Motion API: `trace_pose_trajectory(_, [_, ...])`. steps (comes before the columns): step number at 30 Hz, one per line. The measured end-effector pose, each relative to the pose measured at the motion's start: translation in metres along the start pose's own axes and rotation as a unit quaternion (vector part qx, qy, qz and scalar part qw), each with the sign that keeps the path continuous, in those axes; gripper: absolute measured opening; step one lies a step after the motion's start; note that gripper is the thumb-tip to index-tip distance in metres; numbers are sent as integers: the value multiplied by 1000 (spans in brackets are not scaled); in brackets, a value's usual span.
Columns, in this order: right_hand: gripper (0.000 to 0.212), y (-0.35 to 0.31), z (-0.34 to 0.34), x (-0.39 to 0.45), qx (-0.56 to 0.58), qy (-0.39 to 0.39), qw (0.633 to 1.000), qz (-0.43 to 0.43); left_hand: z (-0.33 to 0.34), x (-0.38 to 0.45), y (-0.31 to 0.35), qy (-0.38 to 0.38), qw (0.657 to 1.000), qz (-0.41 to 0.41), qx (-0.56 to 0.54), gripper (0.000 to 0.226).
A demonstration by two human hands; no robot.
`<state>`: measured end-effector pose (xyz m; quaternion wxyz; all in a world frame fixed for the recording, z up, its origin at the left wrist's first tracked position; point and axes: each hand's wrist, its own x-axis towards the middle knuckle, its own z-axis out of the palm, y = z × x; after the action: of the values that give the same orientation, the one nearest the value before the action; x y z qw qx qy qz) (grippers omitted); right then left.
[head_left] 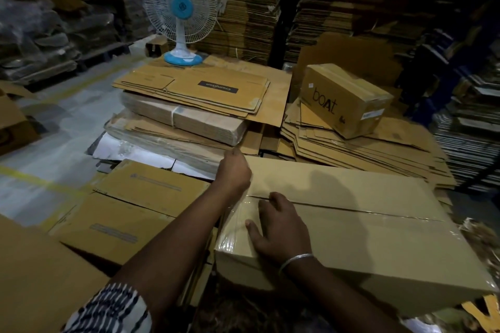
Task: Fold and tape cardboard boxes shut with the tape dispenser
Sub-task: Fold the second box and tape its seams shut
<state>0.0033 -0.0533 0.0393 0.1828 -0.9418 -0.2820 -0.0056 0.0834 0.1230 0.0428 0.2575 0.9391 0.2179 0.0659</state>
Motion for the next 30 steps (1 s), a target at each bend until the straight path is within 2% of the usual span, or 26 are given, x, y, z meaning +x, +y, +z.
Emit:
trace_pose_trajectory(2, [60, 2, -1, 1, -3, -5, 1000, 2, -2, 5, -1, -23, 1000, 4, 16, 55])
trace_pose_trajectory(4, [55, 3, -1, 0, -2, 2, 1000, -10, -5, 8, -7, -29, 999, 6, -12, 48])
trace_pose_trajectory(8, [54, 7, 0, 0, 23, 21, 999, -8, -10, 5, -21, 0, 997, 23, -75, 49])
trace_pose_trajectory(12, [51, 12, -2, -2, 38, 17, 999, 5, -14, -2, -28, 18, 996, 10, -89, 46])
trace_pose_trajectory(16, [44, 18, -4, -7, 38, 49, 998, 11, -16, -17, -42, 37, 995, -3, -94, 49])
trace_pose_trajectory(19, [35, 30, -7, -10, 16, 62, 998, 17, -22, -36, -50, 64, 991, -5, -118, 44])
trace_pose_trajectory(23, [35, 58, -14, -11, -26, 93, 995, 23, -25, -66, -54, 82, 990, -19, -116, 36])
trace_pose_trajectory(26, [37, 89, -29, -12, -1, 72, 997, -17, -22, -89, -46, 81, 992, -7, -97, 41])
trace_pose_trajectory(30, [39, 135, -51, -14, 12, 24, 998, -63, -14, -115, -27, 34, 995, 6, -96, 49])
